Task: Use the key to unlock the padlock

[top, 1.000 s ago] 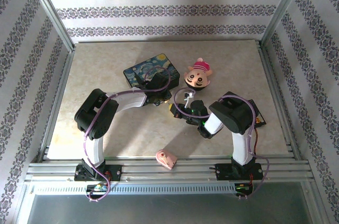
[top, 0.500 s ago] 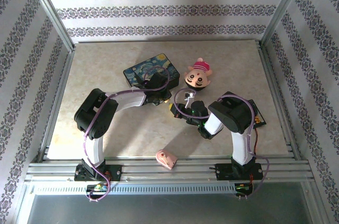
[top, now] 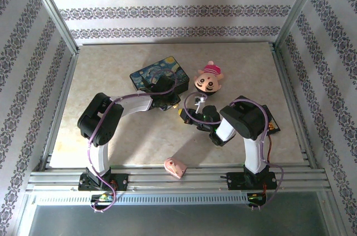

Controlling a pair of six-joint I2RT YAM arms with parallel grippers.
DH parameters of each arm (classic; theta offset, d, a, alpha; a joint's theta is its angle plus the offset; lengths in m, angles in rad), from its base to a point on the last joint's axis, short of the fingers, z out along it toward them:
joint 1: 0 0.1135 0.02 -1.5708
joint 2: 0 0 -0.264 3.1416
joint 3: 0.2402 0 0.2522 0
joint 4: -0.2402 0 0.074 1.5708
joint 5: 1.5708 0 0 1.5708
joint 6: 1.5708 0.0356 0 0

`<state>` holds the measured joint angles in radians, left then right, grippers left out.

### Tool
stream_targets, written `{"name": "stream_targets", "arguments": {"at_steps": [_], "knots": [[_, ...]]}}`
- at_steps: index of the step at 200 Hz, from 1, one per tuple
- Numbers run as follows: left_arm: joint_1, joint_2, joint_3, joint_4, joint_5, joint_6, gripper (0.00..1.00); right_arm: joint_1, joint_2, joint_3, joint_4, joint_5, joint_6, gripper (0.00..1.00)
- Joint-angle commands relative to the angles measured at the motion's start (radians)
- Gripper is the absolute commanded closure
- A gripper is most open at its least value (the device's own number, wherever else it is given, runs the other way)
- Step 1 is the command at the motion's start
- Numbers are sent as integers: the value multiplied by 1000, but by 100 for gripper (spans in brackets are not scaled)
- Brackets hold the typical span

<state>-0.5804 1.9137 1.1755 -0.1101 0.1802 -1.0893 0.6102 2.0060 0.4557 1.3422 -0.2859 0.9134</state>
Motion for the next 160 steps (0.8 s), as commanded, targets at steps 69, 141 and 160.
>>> {"name": "stream_targets", "arguments": {"at_steps": [69, 141, 160], "knots": [[-6, -17, -37, 21, 182, -35, 86, -2, 18, 3, 43, 36, -84, 100], [-1, -16, -60, 69, 244, -87, 86, 21, 10, 26, 44, 44, -157, 100], [-1, -17, -68, 78, 251, -95, 87, 20, 10, 27, 44, 41, -168, 100]]}}
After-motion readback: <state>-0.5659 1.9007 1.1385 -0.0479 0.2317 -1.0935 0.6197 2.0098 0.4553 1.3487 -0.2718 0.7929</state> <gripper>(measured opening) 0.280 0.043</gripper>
